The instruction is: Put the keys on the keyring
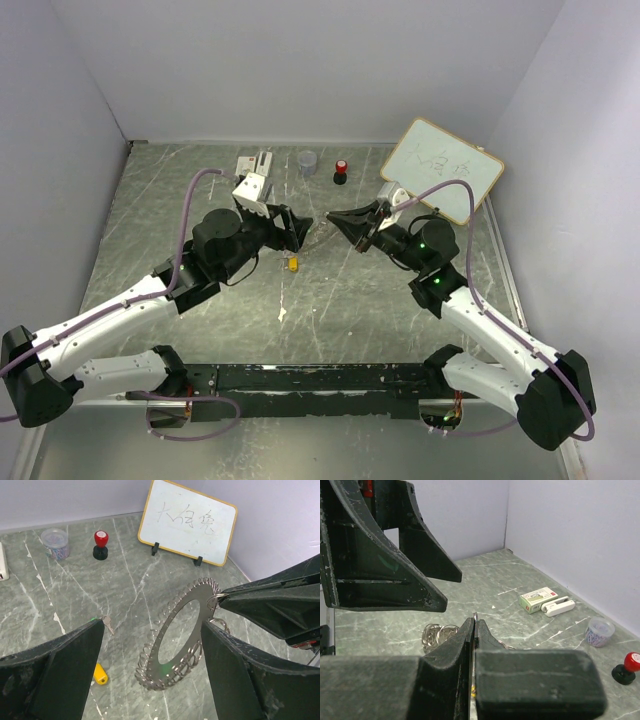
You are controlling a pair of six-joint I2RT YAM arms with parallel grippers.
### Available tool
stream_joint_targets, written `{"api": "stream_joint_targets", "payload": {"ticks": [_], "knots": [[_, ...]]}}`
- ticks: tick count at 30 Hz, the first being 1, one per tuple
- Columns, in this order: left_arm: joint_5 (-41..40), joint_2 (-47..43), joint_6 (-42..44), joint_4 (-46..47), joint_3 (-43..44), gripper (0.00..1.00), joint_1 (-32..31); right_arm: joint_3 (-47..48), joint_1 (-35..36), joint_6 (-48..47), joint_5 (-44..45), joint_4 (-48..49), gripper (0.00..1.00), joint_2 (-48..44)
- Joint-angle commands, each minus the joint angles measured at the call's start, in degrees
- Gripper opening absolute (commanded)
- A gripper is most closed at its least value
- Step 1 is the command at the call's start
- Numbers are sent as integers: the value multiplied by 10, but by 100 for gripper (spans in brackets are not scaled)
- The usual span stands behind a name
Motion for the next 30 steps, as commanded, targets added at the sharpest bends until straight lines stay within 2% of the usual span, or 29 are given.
{"api": "stream_joint_targets", "payload": {"ticks": [1,17,30], "knots": [[5,1,12,23,4,89,-1,11,-3,3,18,0,0,-5],[63,-17,19,33,-31,89,-1,11,-3,-7,33,-30,0,-25],[67,-13,17,17,-30,89,0,1,-2,-4,31,-19,0,-34]]}}
